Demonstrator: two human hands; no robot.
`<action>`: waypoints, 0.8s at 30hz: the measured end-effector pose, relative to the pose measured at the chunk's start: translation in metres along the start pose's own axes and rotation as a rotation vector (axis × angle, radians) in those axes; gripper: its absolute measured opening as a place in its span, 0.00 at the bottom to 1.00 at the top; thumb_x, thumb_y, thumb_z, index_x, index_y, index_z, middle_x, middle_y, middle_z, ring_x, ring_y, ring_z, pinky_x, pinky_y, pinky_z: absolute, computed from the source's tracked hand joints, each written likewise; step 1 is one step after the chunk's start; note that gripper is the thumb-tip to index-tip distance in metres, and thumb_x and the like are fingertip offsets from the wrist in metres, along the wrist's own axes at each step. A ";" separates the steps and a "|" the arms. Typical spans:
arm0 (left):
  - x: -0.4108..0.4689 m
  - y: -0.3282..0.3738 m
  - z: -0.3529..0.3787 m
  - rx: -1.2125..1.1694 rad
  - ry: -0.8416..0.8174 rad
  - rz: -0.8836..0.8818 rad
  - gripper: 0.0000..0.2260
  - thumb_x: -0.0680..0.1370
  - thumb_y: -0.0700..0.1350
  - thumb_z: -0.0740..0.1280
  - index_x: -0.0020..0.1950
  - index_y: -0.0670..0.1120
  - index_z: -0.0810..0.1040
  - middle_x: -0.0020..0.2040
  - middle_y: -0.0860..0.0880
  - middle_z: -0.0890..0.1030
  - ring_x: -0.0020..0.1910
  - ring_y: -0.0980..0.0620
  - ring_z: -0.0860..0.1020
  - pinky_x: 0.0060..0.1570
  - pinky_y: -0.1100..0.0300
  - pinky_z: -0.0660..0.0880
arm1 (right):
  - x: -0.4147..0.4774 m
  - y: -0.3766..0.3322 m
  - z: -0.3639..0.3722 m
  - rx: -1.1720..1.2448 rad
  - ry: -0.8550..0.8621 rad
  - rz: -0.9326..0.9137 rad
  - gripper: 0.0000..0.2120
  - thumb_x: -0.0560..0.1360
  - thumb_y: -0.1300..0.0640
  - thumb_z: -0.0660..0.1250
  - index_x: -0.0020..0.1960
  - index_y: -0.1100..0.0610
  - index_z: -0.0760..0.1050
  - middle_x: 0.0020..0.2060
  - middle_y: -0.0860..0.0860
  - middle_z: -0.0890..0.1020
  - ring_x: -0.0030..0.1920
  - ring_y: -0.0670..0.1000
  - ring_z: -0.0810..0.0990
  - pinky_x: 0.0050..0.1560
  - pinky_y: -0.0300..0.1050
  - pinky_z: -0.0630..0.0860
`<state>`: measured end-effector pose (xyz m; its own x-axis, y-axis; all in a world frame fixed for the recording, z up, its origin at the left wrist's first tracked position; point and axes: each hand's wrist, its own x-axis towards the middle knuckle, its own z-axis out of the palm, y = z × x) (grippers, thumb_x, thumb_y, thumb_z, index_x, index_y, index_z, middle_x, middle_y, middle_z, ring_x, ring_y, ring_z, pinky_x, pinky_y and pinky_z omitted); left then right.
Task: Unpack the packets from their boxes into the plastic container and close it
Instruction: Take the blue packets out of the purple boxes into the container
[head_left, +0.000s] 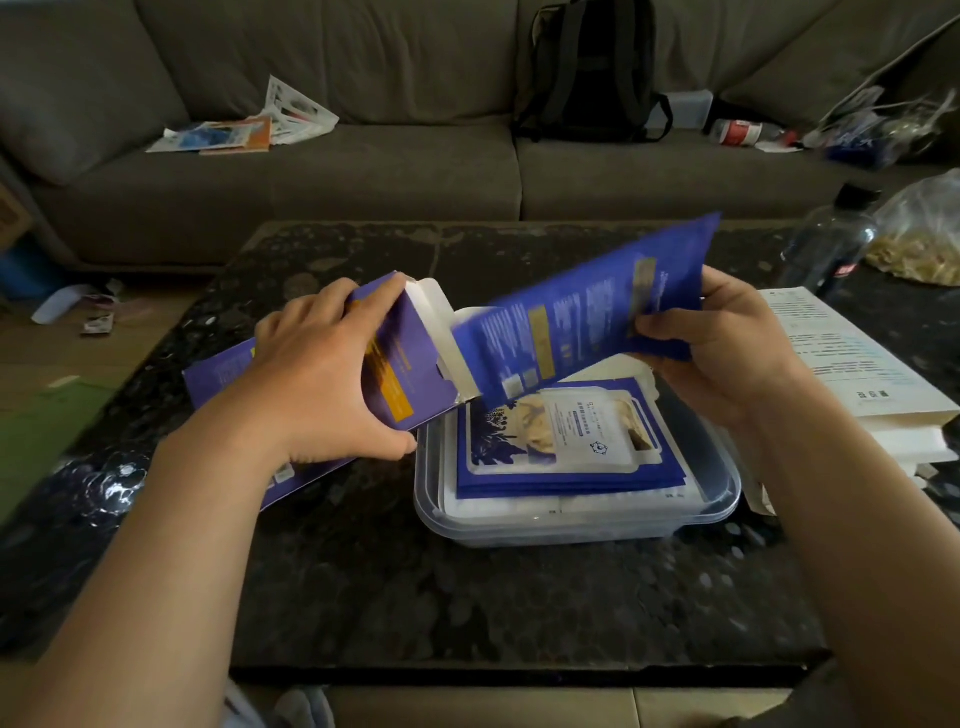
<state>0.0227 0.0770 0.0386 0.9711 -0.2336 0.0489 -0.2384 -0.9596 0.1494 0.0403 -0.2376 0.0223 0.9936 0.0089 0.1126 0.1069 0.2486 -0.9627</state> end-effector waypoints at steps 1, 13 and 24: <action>0.000 -0.002 0.000 -0.002 0.004 -0.009 0.63 0.57 0.67 0.79 0.79 0.62 0.40 0.78 0.52 0.52 0.76 0.43 0.55 0.74 0.42 0.56 | 0.000 0.000 -0.002 -0.014 0.007 -0.002 0.23 0.74 0.79 0.59 0.42 0.55 0.83 0.42 0.55 0.87 0.48 0.56 0.86 0.48 0.51 0.83; 0.000 -0.008 0.001 -0.038 0.035 -0.039 0.63 0.56 0.67 0.79 0.79 0.62 0.40 0.78 0.52 0.54 0.76 0.42 0.56 0.73 0.40 0.57 | -0.009 -0.002 -0.023 -0.786 -0.290 0.031 0.16 0.71 0.73 0.73 0.35 0.54 0.85 0.51 0.42 0.86 0.59 0.44 0.82 0.50 0.36 0.82; 0.000 -0.003 0.000 -0.063 0.054 -0.012 0.63 0.56 0.67 0.80 0.79 0.63 0.41 0.78 0.52 0.55 0.76 0.43 0.56 0.74 0.40 0.57 | -0.005 -0.025 -0.016 -1.264 -0.277 0.129 0.24 0.78 0.71 0.64 0.50 0.43 0.85 0.63 0.41 0.79 0.62 0.44 0.73 0.52 0.38 0.77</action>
<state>0.0237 0.0799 0.0380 0.9723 -0.2117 0.0993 -0.2285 -0.9501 0.2124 0.0330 -0.2595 0.0421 0.9749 0.2005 -0.0969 0.1229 -0.8473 -0.5167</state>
